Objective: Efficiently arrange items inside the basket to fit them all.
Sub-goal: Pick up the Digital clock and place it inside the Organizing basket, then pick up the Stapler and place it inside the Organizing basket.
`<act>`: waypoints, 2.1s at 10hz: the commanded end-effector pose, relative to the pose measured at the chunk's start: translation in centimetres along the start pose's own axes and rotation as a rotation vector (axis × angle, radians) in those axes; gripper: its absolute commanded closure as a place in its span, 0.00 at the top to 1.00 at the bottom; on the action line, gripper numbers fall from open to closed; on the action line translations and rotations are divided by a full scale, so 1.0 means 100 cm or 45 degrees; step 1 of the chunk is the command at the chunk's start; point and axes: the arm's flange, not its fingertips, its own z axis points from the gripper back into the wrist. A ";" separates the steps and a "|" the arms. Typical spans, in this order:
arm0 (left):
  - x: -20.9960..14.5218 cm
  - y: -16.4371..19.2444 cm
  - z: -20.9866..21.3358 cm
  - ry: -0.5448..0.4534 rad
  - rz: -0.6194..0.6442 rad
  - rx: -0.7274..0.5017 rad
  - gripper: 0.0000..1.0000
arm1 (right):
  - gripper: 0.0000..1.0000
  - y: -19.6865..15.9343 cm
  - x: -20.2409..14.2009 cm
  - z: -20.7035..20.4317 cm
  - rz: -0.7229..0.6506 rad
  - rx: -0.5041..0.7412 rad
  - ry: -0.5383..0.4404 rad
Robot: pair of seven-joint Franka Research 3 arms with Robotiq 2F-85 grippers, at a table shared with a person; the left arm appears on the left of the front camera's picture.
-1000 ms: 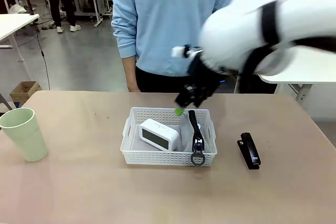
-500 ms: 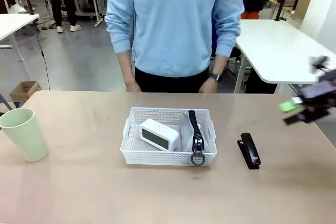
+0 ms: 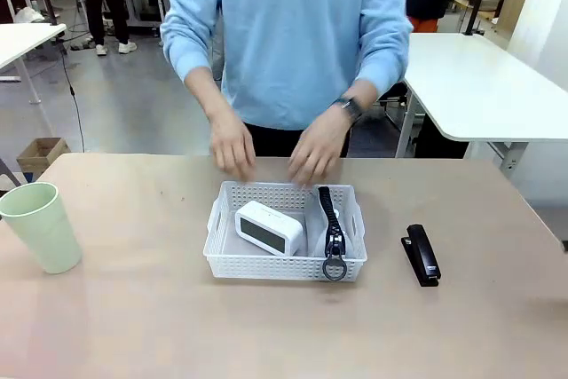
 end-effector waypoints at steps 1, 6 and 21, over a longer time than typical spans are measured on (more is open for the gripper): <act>0.001 0.000 -0.001 -0.012 -0.022 -0.030 1.00 | 1.00 0.023 0.003 -0.007 0.055 -0.013 0.058; 0.001 0.000 -0.001 -0.012 -0.022 -0.030 1.00 | 1.00 0.023 0.003 -0.007 0.055 -0.013 0.058; 0.001 0.000 -0.001 -0.012 -0.022 -0.030 1.00 | 1.00 0.147 -0.016 -0.126 0.287 -0.803 0.164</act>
